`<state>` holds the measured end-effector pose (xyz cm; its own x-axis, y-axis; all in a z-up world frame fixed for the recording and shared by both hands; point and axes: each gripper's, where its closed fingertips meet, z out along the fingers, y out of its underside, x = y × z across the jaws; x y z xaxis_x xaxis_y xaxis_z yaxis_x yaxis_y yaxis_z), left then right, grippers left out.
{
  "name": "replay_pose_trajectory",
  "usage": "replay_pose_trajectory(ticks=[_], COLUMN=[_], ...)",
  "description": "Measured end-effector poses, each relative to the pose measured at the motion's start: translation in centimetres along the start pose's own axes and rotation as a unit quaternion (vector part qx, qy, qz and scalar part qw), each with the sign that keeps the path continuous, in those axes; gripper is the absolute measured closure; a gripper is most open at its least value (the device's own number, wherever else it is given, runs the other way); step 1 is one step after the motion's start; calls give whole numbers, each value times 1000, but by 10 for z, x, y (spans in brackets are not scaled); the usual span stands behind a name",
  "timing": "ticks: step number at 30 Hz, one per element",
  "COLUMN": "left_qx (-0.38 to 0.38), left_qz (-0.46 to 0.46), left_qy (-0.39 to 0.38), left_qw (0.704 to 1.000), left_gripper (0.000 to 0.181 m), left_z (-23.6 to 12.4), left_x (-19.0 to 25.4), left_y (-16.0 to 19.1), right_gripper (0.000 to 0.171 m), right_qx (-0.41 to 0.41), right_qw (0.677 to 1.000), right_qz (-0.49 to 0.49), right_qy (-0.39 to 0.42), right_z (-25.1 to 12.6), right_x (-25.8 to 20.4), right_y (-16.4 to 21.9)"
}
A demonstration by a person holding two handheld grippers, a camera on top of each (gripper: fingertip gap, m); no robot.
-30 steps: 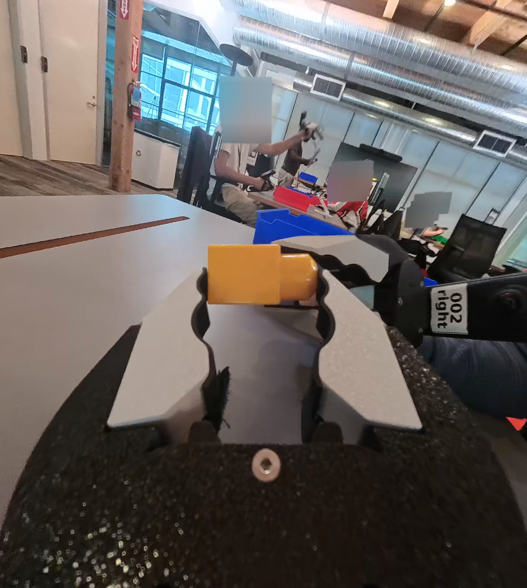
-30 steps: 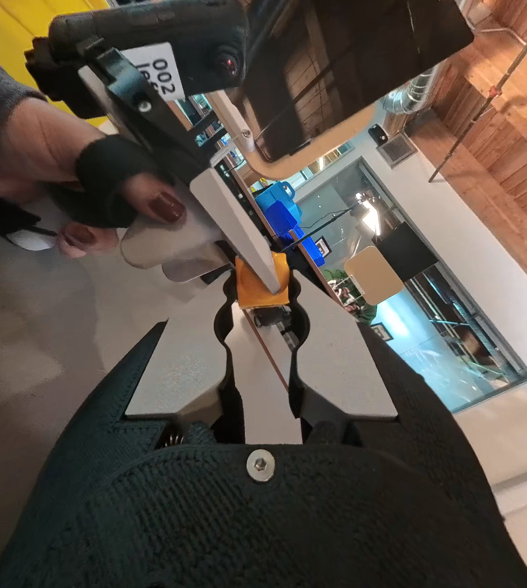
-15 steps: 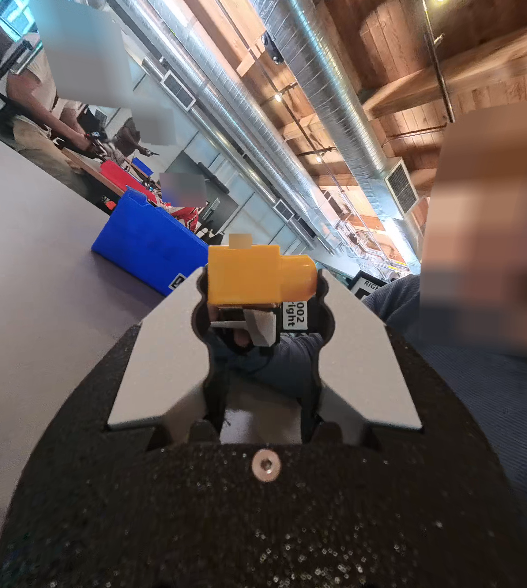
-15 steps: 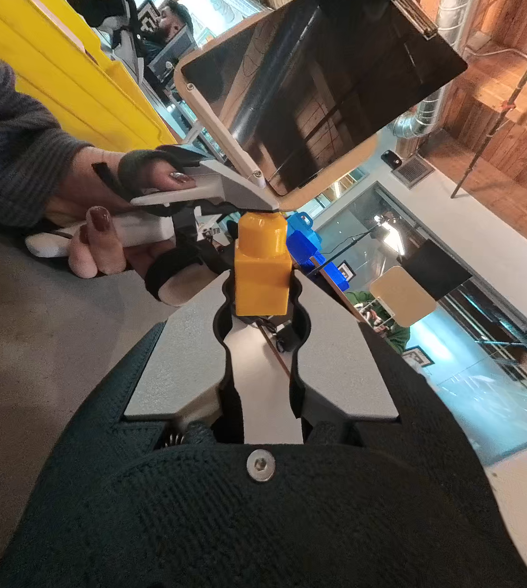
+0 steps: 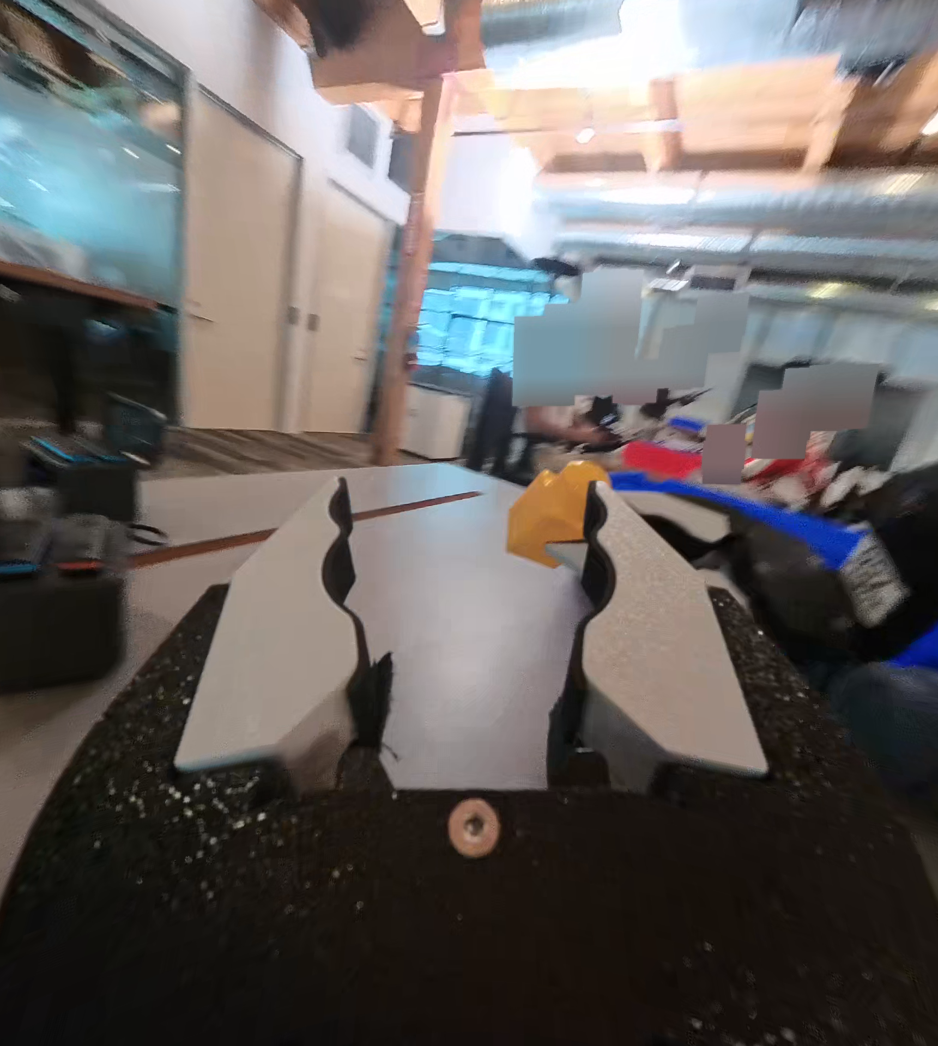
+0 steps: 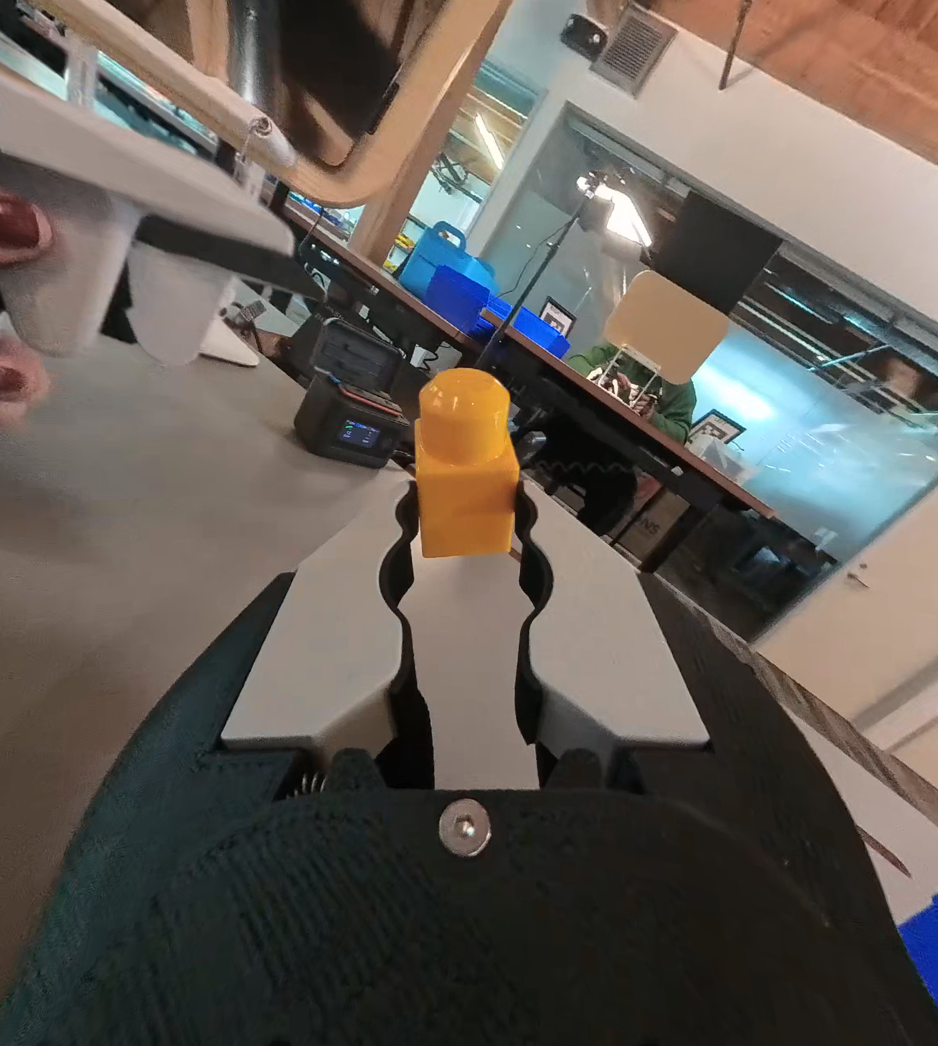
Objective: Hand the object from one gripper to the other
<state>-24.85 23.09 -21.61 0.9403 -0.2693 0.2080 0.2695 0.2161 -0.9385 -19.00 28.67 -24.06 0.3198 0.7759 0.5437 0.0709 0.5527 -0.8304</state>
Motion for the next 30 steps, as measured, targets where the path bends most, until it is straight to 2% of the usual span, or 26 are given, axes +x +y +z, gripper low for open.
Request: replay_pose_trajectory(ticks=[3, 7, 9, 13, 15, 18, 20, 22, 25, 27, 30], left_qx=[-26, -50, -51, -37, -29, -18, -13, -13, -15, -18, -21], left_qz=[100, 151, 154, 131, 114, 91, 80, 72, 70, 71, 76], left_qy=[-19, -1, 2, -8, -12, -18, -20, -18, -18, -19, -19], left_qw=[994, 987, 987, 991, 993, 996, 997, 997, 997, 997, 997], left_gripper=[106, 111, 114, 117, 121, 123, 124, 127, 128, 128, 128], left_z=[4, 8, 8, 5, 4, 2, 1, 1, 2, 2, 3], left_x=[10, 23, 24, 18, 14, 9, 6, 5, 5, 4, 5], left_y=[8, 17, 18, 13, 9, 5, 4, 4, 4, 5, 6], right_gripper=[139, 139, 139, 139, 139, 139, 139, 139, 139, 139, 139], right_qx=[0, 13, 25, 32, -6, -103, -225, -365, -553, -627, -653], right_qw=[1000, 997, 993, 987, 985, 968, 936, 877, 784, 734, 709], right_qz=[0, 8, 46, 125, 130, 187, 254, 302, 277, 259, 267], right_qy=[9, 69, 109, 100, 111, 132, 98, 78, 55, 30, 7], right_z=[0, -13, -37, -106, -140, -187, -215, -250, -306, -329, -333], right_x=[3, 34, 59, 89, 115, 161, 169, 163, 141, 129, 117], right_y=[-2, -29, -57, -103, -99, -63, -16, 33, 86, 104, 113])
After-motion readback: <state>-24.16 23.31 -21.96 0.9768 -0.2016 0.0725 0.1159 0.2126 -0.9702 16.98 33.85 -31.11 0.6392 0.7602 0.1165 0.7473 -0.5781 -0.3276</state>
